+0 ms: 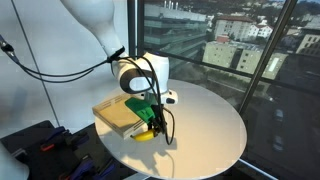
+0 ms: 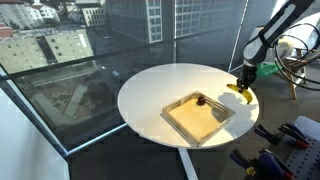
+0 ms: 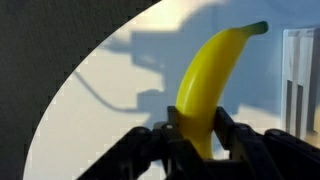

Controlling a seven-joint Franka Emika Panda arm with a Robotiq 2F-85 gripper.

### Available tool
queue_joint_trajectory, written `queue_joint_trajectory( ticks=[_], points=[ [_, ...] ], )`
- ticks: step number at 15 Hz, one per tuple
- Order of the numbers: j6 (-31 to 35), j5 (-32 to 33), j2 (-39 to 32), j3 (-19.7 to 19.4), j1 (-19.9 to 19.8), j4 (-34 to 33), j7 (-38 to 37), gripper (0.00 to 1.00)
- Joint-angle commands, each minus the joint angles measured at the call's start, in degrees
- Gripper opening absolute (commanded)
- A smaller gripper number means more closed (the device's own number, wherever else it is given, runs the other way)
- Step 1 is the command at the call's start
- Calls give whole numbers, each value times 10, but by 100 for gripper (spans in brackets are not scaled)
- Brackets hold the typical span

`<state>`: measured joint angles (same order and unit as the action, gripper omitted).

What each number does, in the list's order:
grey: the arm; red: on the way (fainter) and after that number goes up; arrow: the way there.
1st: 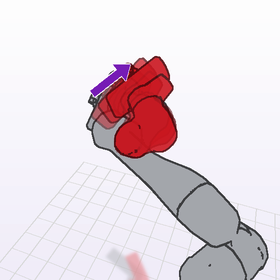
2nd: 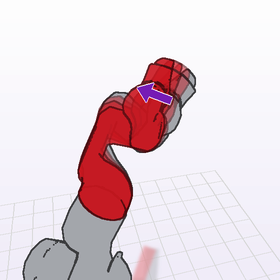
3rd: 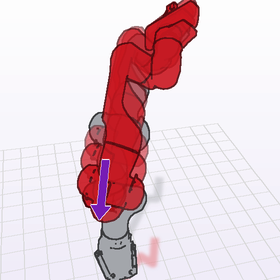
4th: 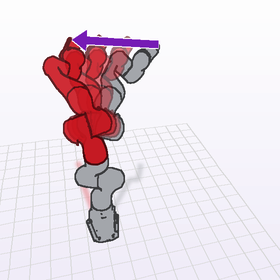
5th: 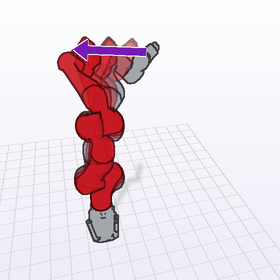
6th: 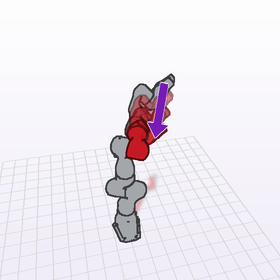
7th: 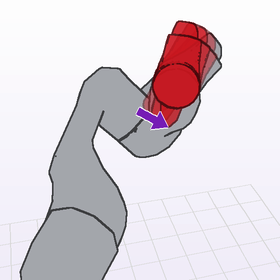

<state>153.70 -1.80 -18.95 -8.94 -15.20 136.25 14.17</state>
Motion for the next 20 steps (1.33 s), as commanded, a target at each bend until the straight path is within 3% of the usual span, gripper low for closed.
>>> queue_joint_trajectory(
  ticks=[1,20],
  points=[
    [7,-16,-16,16,-19,-14,26,16],
    [10,-6,-79,30,-27,-39,20,16]
  ],
)
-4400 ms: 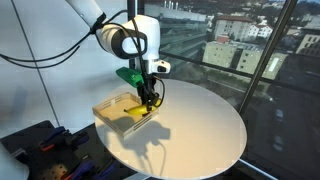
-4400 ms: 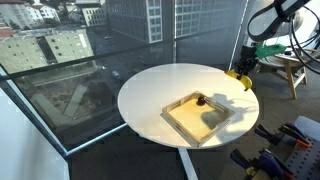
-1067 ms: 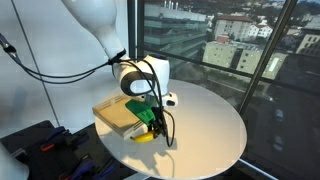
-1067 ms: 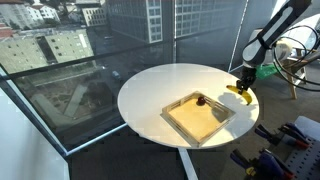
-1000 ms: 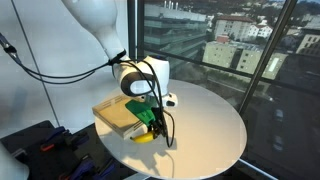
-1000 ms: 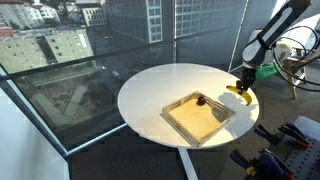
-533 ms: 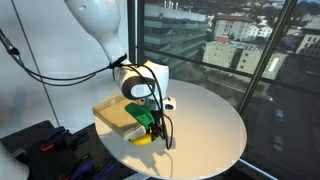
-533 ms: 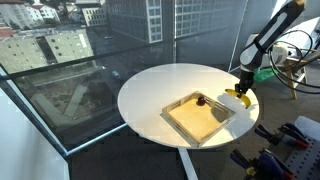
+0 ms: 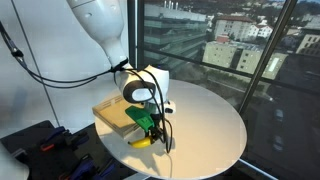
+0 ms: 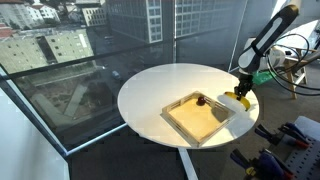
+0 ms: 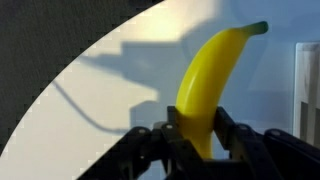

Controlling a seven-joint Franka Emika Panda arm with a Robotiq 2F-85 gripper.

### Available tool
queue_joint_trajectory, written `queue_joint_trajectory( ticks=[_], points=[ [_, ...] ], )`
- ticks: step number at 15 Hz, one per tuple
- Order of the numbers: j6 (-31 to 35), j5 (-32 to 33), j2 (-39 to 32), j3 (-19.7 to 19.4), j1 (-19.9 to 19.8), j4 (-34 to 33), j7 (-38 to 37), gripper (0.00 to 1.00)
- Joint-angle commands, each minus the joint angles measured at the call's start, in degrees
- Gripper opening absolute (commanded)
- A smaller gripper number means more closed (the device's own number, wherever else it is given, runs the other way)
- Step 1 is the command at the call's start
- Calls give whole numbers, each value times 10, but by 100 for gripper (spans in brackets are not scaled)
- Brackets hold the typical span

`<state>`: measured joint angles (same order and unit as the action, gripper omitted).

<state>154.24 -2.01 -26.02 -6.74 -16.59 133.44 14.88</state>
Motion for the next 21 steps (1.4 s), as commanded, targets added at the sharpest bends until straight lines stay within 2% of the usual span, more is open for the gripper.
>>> queue_joint_trajectory(
  ticks=[1,2,4,8,21],
  points=[
    [4,-4,-9,8,-13,-12,12,35],
    [4,-2,-11,7,-12,-14,11,65],
    [4,-1,-12,6,-12,-15,10,69],
    [4,-2,-12,7,-11,-16,10,99],
    [-9,2,15,6,2,-3,-4,100]
  ],
)
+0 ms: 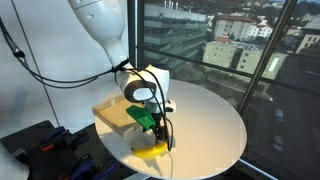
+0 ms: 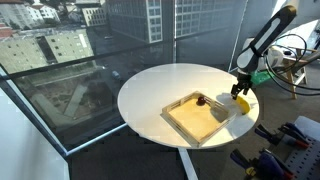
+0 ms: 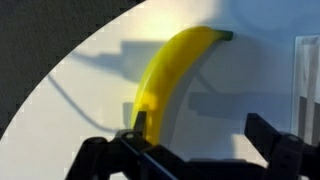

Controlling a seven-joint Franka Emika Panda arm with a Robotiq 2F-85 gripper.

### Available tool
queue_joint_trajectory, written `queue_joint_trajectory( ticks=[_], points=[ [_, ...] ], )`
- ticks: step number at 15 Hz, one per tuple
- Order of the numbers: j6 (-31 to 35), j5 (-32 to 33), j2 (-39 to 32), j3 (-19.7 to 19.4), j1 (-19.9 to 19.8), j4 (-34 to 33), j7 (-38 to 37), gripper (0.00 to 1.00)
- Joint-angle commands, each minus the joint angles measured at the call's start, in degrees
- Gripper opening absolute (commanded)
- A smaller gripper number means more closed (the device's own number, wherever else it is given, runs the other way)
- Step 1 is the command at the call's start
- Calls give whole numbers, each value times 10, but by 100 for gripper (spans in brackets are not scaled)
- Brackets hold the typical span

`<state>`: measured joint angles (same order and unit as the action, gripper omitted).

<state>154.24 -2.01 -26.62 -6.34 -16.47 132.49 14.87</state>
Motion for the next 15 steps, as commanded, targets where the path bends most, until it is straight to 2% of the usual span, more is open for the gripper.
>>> queue_joint_trajectory(
  ticks=[1,15],
  points=[
    [-10,3,24,2,3,7,-5,100],
    [-47,8,97,-2,41,34,-26,100]
  ],
)
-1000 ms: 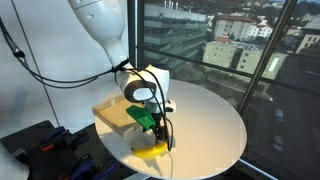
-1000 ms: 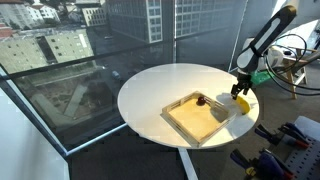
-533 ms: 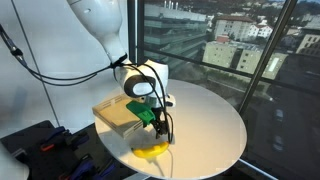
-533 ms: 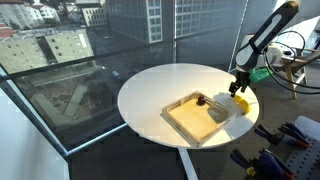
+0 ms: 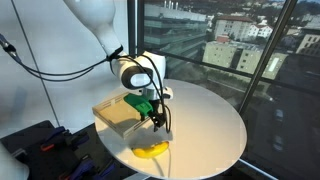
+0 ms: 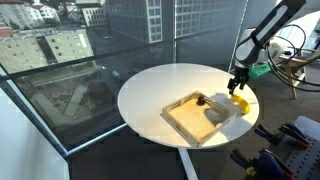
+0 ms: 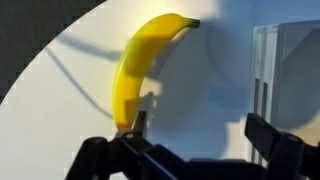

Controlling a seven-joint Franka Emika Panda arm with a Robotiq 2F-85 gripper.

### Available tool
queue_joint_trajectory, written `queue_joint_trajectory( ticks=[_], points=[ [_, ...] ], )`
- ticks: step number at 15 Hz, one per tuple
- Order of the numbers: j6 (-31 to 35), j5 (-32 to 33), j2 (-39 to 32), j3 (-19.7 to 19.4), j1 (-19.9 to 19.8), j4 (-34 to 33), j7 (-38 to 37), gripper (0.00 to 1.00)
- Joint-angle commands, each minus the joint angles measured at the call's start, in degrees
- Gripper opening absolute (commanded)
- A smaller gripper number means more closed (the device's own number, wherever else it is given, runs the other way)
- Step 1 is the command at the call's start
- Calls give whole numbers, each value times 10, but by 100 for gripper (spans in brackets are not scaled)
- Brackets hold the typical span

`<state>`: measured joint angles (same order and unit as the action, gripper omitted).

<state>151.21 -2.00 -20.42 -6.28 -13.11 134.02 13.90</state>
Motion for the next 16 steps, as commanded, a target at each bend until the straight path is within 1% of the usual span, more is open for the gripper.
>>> queue_joint_trajectory(
  ticks=[1,16],
  points=[
    [-20,8,41,-3,10,21,-18,100],
    [-55,22,137,-2,52,71,-55,100]
  ],
)
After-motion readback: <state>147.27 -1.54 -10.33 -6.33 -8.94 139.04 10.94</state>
